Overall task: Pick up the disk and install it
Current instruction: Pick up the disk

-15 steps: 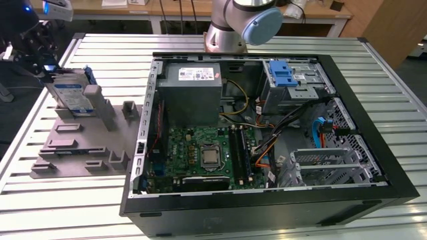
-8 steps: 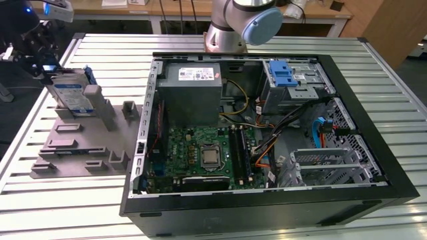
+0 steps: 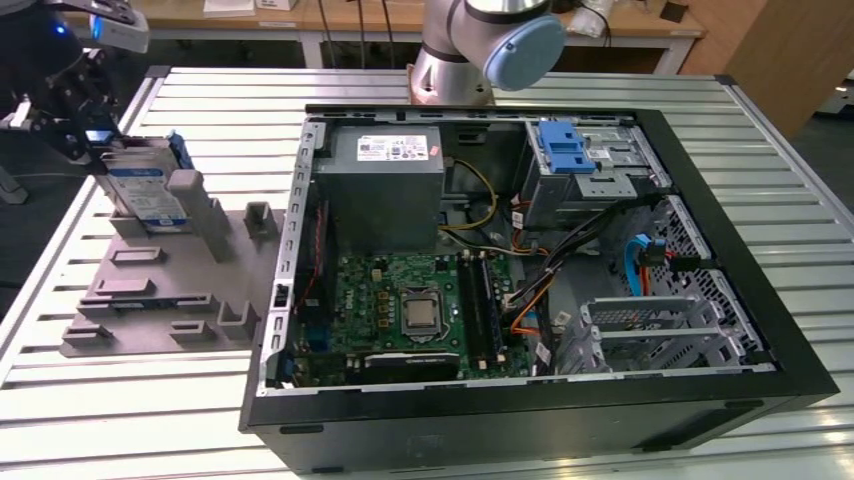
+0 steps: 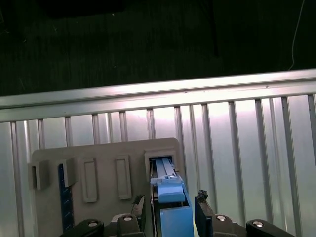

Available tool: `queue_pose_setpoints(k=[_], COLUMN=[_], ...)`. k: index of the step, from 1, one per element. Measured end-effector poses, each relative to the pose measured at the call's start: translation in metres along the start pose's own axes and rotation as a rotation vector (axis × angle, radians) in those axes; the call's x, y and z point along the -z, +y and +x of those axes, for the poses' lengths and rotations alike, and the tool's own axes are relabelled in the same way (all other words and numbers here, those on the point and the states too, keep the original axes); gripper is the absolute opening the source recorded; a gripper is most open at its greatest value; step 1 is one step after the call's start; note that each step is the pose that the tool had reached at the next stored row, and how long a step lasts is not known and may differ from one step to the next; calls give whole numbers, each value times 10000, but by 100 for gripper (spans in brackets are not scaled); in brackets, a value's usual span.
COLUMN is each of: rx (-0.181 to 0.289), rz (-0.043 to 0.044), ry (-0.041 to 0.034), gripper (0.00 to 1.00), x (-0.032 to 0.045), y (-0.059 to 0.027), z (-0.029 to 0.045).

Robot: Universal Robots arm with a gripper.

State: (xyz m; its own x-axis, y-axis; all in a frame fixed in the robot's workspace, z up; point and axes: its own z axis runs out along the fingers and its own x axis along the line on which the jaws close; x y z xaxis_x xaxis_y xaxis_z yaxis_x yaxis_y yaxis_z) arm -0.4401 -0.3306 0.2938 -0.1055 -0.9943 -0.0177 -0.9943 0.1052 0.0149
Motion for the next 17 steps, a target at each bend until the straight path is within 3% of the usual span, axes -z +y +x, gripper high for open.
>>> queue_pose_setpoints(k=[9, 11, 17], rx=[-1, 0, 0], rz=[-1, 0, 0], ry=[1, 1, 1], gripper=[52, 44, 37], x=[-52, -54, -56], y=[1, 0, 1], z=[1, 1, 1])
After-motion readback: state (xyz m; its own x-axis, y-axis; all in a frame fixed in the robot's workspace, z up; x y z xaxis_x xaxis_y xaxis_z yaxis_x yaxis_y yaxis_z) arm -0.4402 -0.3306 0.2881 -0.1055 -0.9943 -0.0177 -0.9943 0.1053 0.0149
